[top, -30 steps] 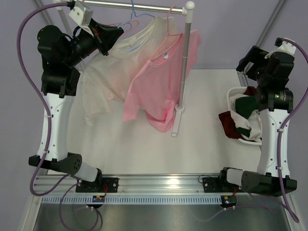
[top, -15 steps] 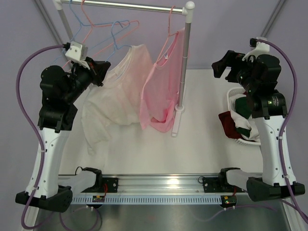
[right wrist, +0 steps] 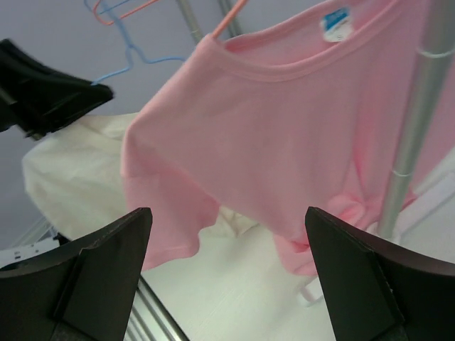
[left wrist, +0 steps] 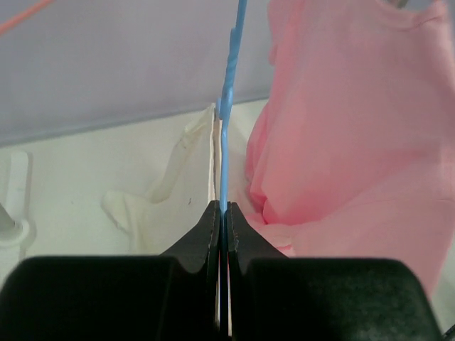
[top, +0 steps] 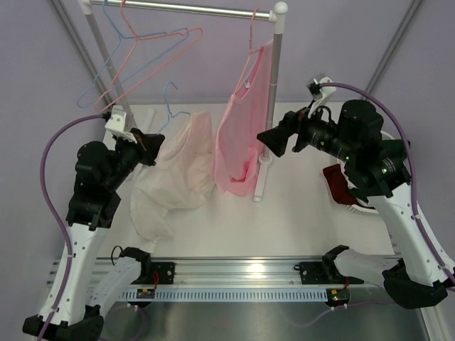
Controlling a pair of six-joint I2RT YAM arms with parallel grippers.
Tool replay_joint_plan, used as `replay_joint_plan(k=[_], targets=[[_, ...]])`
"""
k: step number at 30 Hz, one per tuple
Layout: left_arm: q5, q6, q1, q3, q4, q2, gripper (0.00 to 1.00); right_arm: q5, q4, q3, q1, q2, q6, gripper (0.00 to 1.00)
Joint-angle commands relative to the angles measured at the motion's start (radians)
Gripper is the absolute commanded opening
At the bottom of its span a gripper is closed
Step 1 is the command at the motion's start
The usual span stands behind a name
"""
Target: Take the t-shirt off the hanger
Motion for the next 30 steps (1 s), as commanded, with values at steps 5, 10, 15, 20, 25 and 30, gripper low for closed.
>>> replay_joint_plan(k=[5, 10, 15, 20, 25, 30], targets=[[-0.324, -0.108, -0.004, -0.078, 0.041, 0.007, 0.0, -0.029, 0.013, -0.009, 0.226, 0.086, -0.041, 0.99], [-0.55, -0.184, -0.009, -0.058, 0.031, 0.075, 0.0, -0.042, 0.044, 0.043, 0.38, 0.162, -0.023, 1.0], [-0.672, -0.25, -0.015, -0.037, 0.031, 0.118, 0.0, -0.043, 0.061, 0.092, 0.49, 0.259, -0.008, 0.99], [-0.902, -0.388, -0.043, -0.025, 0.019, 0.153, 0.0, -0.078, 0.117, 0.148, 0.579, 0.375, 0.037, 1.0], [-1.041, -0.453, -0.044, 0.033, -0.051, 0.216, 0.0, -0.118, 0.194, 0.162, 0.6, 0.448, 0.048, 0.99], [-1.134, -0.493, -0.058, 0.12, -0.133, 0.294, 0.0, -0.141, 0.286, 0.189, 0.603, 0.549, 0.023, 0.99]])
